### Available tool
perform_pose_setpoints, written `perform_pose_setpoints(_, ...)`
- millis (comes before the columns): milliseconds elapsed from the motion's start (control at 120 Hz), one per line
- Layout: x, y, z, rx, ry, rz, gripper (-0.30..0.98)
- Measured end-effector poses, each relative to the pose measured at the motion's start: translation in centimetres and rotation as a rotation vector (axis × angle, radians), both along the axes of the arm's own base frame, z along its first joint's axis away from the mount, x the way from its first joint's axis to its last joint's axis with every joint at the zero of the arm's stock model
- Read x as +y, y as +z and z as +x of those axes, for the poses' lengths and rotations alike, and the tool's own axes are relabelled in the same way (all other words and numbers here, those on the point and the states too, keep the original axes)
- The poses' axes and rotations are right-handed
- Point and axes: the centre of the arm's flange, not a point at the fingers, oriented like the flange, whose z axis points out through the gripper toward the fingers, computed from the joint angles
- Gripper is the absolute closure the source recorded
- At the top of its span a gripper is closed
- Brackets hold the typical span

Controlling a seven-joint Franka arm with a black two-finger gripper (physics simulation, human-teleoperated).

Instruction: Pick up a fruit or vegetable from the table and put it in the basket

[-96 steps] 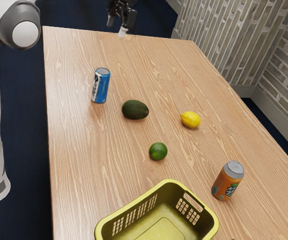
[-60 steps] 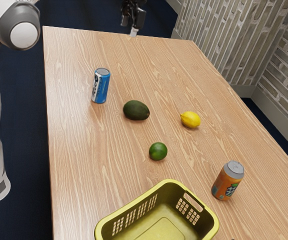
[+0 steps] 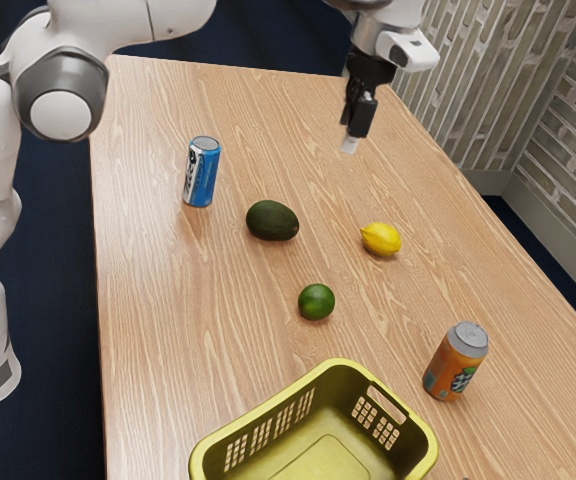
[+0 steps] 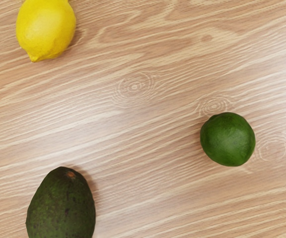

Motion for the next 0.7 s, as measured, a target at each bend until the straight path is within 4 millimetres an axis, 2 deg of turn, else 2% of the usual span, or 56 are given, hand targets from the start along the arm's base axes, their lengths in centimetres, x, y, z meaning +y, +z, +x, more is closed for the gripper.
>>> perform_pose_setpoints(58, -0.5, 0.2, -0.1, -0.004, -0.012, -0.015, 0.02)
perform_pose_setpoints(117, -2.9, -0.6, -1.6, 0.009, -0.066, -0.05, 0.02)
perform_pose_setpoints(142, -4.1, -1.6, -2.5, 0.026, -0.096, -0.069, 0.02)
perform_pose_setpoints(183, -6.0, -4.5, -3.7, 0.071, -0.143, -0.093, 0.02)
perform_pose_setpoints(292, -11.1, -10.7, -5.9, 0.149, -0.243, -0.11, 0.02)
perform_pose_setpoints(342, -13.2, -12.9, -7.1, 0.172, -0.289, -0.103, 0.02)
perform_pose_setpoints(383, -14.3, -14.2, -7.4, 0.167, -0.317, -0.066, 0.02)
perform_pose_setpoints(458, -14.6, -14.8, -7.3, 0.128, -0.342, 0.007, 0.02)
perform_pose_setpoints(550, -13.3, -15.6, -6.7, 0.099, -0.321, 0.061, 0.02)
perform_pose_setpoints(633, -12.0, -17.5, -7.8, 0.062, -0.311, 0.046, 0.02)
perform_pose_setpoints(700, -12.1, -17.3, -7.7, -0.016, -0.312, 0.028, 0.02)
